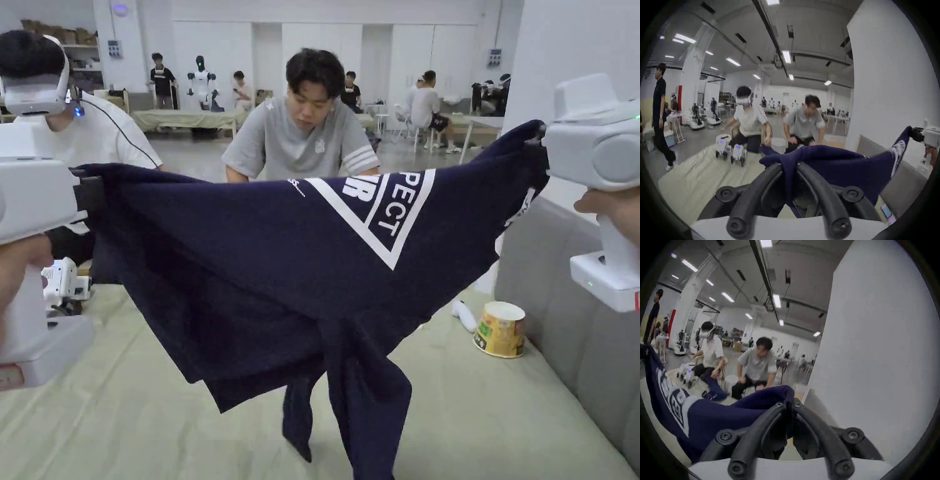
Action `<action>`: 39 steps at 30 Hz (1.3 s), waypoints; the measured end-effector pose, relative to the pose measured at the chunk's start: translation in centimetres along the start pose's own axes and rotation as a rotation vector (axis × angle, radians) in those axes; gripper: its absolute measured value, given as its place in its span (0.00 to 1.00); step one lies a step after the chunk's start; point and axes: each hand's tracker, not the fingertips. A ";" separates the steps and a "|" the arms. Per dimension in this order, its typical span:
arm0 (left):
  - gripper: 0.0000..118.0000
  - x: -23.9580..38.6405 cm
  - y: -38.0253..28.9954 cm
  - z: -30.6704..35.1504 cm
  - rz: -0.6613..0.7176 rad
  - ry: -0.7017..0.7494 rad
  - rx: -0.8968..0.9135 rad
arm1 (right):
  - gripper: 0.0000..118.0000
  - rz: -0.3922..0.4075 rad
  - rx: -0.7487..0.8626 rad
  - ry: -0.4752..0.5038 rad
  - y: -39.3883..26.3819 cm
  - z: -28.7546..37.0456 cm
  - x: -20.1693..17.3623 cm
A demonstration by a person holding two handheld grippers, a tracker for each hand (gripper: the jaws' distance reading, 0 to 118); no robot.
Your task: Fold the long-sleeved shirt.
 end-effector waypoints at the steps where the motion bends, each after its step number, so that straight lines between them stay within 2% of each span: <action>1: 0.08 0.1 1.7 -0.6 0.010 0.013 0.004 | 0.03 -0.001 0.020 -0.003 1.7 -0.2 0.5; 4: 0.08 0.7 5.8 -2.3 0.021 0.010 0.021 | 0.03 0.007 0.085 -0.042 5.9 -1.1 1.1; 7: 0.08 2.0 8.4 -3.5 -0.013 0.022 0.044 | 0.03 0.072 0.105 -0.107 8.2 -1.8 0.7; 12: 0.08 2.1 8.1 -5.6 -0.048 0.035 0.023 | 0.03 0.073 0.067 -0.103 7.2 -3.7 0.7; 17: 0.08 2.0 2.3 -7.0 -0.047 0.019 -0.069 | 0.03 -0.001 -0.064 -0.051 0.4 -6.1 -0.1; 23: 0.08 1.3 -9.6 -9.5 -0.027 0.004 -0.260 | 0.03 -0.070 -0.240 0.010 -12.5 -8.0 -3.3; 30: 0.08 1.2 -21.7 -9.9 -0.008 -0.019 -0.457 | 0.03 -0.074 -0.443 0.040 -25.1 -9.2 -6.7; 35: 0.08 0.7 -23.8 -7.5 0.006 -0.026 -0.477 | 0.03 -0.079 -0.451 0.068 -27.3 -7.3 -6.5; 37: 0.08 0.2 -23.9 -5.3 0.025 -0.045 -0.448 | 0.03 -0.095 -0.419 0.092 -27.5 -4.9 -5.9; 39: 0.08 0.1 -24.6 -2.4 -0.024 -0.054 -0.436 | 0.03 -0.091 -0.397 0.105 -27.8 -1.2 -5.6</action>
